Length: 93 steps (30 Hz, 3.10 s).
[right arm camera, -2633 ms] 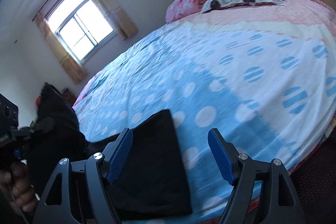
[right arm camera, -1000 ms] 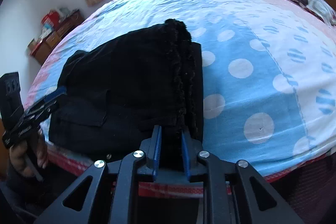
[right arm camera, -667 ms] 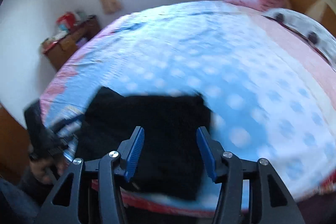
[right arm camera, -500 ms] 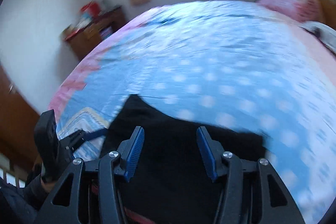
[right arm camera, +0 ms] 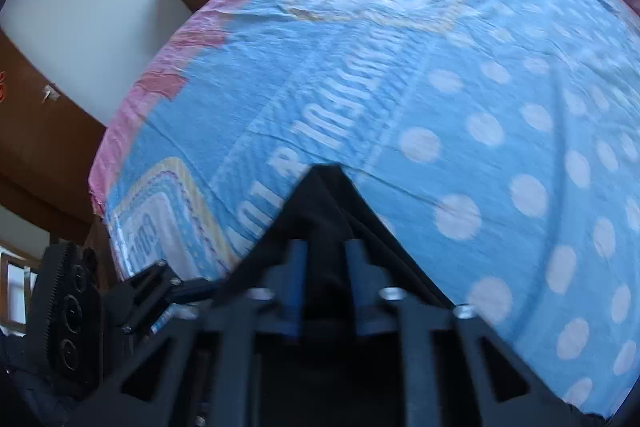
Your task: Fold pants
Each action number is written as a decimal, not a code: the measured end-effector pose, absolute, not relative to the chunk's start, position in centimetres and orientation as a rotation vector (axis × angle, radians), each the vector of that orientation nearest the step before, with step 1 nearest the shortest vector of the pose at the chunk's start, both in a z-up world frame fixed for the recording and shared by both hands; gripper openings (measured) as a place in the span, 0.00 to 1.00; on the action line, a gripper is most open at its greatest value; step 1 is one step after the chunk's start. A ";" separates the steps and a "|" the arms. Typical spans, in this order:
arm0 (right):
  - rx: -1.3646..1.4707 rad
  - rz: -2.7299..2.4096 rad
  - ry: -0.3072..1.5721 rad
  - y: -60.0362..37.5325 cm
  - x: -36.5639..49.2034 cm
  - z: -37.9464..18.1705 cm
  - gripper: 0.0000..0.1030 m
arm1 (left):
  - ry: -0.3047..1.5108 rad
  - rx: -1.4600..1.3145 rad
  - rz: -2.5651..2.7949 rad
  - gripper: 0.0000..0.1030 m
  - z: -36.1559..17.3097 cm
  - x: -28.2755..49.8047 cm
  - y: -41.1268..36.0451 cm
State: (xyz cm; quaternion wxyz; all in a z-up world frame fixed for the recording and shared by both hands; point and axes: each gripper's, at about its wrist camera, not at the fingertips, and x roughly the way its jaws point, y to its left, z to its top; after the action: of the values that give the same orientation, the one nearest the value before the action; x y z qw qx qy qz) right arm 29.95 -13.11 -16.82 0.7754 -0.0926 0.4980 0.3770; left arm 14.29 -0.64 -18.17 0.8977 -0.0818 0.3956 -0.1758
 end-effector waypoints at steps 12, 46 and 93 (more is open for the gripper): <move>-0.056 0.713 0.977 -17.1 30.5 -15.0 0.02 | 0.801 -0.176 -0.334 0.88 -17.7 13.9 -0.2; 0.007 0.423 1.034 -34.9 14.9 -19.5 0.54 | 0.901 0.018 -0.141 0.99 -17.1 25.2 -0.5; -0.024 0.488 0.874 -31.4 12.6 -20.4 0.59 | 0.914 -0.024 -0.172 1.00 -19.4 10.0 -1.7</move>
State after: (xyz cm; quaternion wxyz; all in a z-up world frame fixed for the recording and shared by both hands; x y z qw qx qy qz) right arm 12.56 -31.41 -20.37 0.8774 -0.0117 0.4188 0.2338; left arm 9.97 -1.74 -19.36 0.8937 -0.0115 0.4407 -0.0830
